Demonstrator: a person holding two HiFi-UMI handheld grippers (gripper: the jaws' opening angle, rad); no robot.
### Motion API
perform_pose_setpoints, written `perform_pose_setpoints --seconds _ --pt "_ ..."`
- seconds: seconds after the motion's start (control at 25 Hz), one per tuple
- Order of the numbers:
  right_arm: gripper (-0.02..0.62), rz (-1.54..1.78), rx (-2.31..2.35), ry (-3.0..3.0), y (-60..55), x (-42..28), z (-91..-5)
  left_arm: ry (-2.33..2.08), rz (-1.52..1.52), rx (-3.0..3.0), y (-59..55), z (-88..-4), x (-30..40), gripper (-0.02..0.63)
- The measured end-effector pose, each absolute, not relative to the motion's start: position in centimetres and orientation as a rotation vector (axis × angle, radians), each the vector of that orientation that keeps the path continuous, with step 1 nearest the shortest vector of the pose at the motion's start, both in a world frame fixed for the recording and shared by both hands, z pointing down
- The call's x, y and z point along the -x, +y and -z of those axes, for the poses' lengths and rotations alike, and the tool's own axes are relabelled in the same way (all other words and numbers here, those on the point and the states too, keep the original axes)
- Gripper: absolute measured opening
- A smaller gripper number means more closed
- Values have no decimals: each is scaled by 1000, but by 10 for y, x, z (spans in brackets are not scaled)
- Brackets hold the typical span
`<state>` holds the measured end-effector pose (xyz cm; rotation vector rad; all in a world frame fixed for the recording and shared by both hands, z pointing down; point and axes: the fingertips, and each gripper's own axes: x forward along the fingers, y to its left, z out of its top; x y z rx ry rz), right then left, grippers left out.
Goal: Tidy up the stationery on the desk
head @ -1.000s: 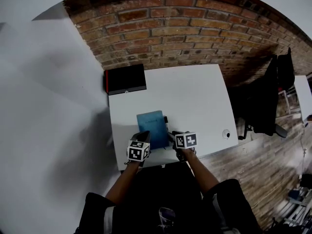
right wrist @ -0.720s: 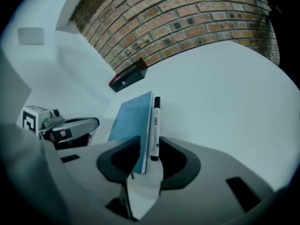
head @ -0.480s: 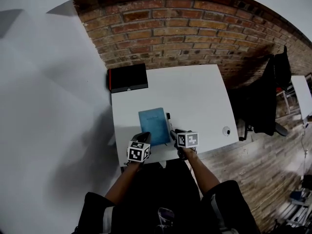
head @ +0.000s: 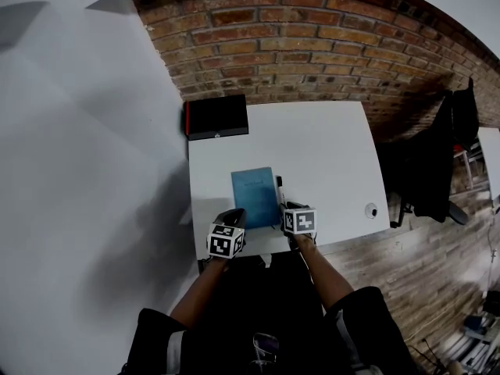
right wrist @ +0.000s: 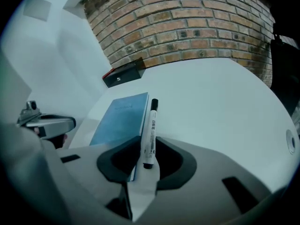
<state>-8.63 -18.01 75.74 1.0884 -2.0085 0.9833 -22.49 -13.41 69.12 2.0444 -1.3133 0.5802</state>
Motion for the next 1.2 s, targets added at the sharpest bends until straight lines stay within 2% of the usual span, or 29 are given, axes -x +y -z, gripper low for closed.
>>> perform_pose_setpoints --seconds 0.32,1.2 --pt "86 -1067 -1074 -1966 -178 85 -766 -1313 -586 -2023 -133 -697 227 15" --pt "81 -1187 -957 -2033 -177 98 -766 -1298 -579 -2011 -140 -705 231 15"
